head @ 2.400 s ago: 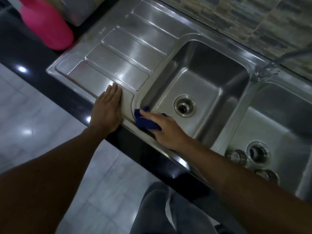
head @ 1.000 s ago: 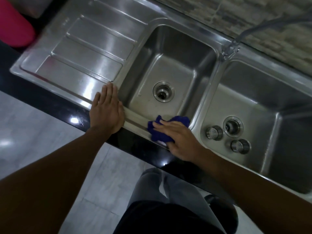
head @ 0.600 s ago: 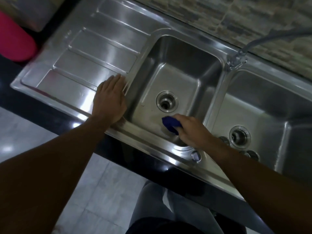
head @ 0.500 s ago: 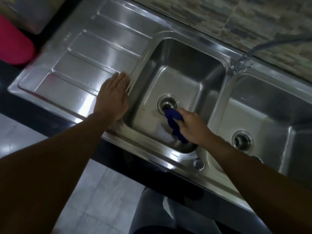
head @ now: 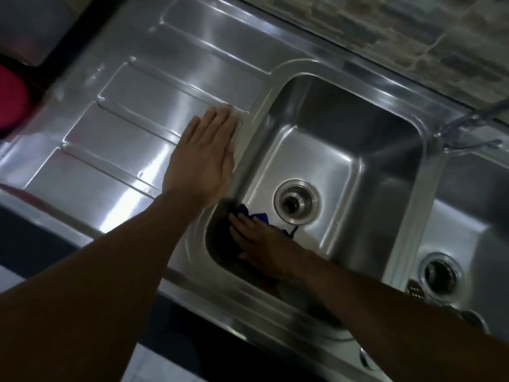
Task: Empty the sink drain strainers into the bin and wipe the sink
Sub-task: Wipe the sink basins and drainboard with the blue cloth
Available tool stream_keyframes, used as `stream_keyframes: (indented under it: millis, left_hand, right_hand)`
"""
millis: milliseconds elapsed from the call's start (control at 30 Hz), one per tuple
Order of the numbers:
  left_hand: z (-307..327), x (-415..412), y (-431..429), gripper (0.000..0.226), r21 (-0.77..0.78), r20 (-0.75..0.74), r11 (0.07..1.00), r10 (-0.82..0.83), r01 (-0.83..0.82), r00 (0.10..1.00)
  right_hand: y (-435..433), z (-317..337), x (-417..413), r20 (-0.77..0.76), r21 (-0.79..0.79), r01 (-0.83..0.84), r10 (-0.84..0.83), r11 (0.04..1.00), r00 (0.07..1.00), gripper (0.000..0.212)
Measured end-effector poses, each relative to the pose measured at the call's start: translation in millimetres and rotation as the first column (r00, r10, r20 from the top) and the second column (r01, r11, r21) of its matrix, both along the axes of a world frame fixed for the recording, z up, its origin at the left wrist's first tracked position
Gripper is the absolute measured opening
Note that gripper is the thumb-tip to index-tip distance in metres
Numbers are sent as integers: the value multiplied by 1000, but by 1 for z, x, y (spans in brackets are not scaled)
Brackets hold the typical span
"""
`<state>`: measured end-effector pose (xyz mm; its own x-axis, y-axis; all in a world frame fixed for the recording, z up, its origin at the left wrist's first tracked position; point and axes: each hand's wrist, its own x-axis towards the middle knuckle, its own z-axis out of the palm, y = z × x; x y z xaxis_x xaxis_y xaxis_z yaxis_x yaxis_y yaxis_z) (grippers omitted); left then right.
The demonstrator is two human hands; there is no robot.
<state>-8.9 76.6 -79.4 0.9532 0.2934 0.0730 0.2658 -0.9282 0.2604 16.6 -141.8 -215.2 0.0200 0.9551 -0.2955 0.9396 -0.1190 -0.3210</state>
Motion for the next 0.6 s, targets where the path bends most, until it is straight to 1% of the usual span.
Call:
stream_keyframes:
  millis: [100,167,200,233,300,367,433,467,533,600]
  left_hand:
    - [-3,1,2,52,13,0,1000,-6,6,1000]
    - [-4,1,2,54,28,-13,1000,-5,6,1000]
    - [-5,1,2,54,35,-22,999,-5,6,1000]
    - [-5,2,2,55,38,-30,999,-7,9,1000]
    - [-5,2,3,56,38,-55,999,-13,16,998]
    - [-5,2,4,57,38,-76,999,-13,16,997]
    - [-5,2,4,58,36,-79,999,-11,14,997]
    - [-4,2,3,58,34,-76,999,-10,12,997]
    - [-4,3,3,58,29,-67,999,-13,15,998]
    - [-3,4,3,58,34,-68,999,-19,21,998]
  right_hand:
    - [-3,-13,7,73,95,-41,35,995,997,70]
    - [-3,-18,9,92,109,-29,19,994,996,67]
    - [0,-19,14,96,142,18,-31,990,995,64]
    - [4,-20,26,98,187,105,-125,977,987,60]
    - [16,-15,63,137,241,319,-357,917,924,55]
    - [27,-11,116,202,211,433,-472,877,858,53]
    - [41,-9,160,203,112,534,-545,838,813,58]
    - [48,-8,169,196,64,582,-582,811,789,59]
    - [59,-9,158,173,45,654,-650,755,740,59]
    - [61,-7,121,108,48,658,-658,752,745,59]
